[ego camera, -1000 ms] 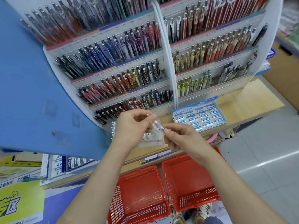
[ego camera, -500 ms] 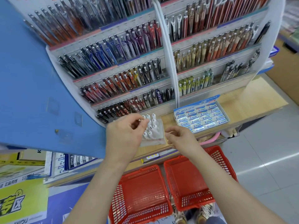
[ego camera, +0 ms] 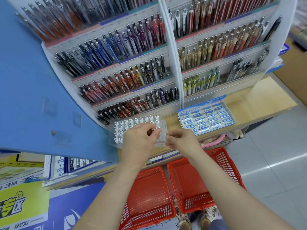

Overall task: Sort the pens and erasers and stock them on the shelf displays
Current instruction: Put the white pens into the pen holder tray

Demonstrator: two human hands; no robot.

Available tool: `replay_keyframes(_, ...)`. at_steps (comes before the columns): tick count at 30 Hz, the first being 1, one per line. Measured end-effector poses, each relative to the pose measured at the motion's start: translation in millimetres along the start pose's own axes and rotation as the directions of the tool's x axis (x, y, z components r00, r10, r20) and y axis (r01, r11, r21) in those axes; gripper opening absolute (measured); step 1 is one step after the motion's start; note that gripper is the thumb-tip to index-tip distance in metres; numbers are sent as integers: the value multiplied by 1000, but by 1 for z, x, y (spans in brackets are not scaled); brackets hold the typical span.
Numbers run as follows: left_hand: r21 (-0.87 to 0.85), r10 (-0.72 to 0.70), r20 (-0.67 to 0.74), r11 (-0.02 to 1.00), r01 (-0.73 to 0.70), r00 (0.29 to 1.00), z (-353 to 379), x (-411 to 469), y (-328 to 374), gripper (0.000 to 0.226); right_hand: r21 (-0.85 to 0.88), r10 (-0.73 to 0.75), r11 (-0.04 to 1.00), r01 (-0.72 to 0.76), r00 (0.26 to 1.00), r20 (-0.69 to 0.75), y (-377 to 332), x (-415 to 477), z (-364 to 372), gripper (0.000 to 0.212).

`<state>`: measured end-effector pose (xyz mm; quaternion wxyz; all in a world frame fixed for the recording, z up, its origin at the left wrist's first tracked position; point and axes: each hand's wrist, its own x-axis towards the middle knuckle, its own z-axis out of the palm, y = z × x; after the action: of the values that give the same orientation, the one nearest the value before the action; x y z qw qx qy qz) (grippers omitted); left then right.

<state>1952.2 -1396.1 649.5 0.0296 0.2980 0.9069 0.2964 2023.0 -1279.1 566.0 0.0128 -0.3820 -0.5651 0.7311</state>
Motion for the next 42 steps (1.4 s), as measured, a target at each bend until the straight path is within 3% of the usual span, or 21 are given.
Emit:
replay_keyframes(9, 204, -93, 252, 978, 41, 963, -8, 11, 3, 15, 74, 30, 997, -30, 1000, 0, 0, 0, 0, 6)
replay_keyframes(26, 260, 0, 208, 964, -55, 978, 3, 8, -3, 22, 102, 28, 994, -25, 999, -20, 1, -5, 6, 9)
replay_keyframes(28, 150, -26, 154, 989, 3, 988, -3, 3, -5, 20, 108, 33, 994, -28, 998, -45, 0, -6, 8, 9)
replay_keyframes(30, 60, -62, -6, 996, 62, 998, -14, -4, -12, 20, 77, 16, 997, -10, 998, -66, -1, -6, 8, 11)
replay_keyframes(33, 143, -137, -225, 975, 171, 965, -29, -14, -33, 27, 21, -24, 999, 26, 996, -90, -3, -6, 9, 17)
replay_keyframes(35, 159, -240, -205, 949, 274, 949, -31, -19, -46, 38, -21, -41, 999, 39, 993, -114, -4, -3, 10, 20)
replay_keyframes(38, -26, -435, -80, 900, 435, 897, -27, -24, -50, 46, -106, -69, 993, 54, 986, -149, -5, 1, 11, 28)
replay_keyframes(42, -83, -459, -113, 888, 452, 881, -25, -31, -51, 42, -203, -124, 975, 86, 975, -183, -10, 3, 10, 34)
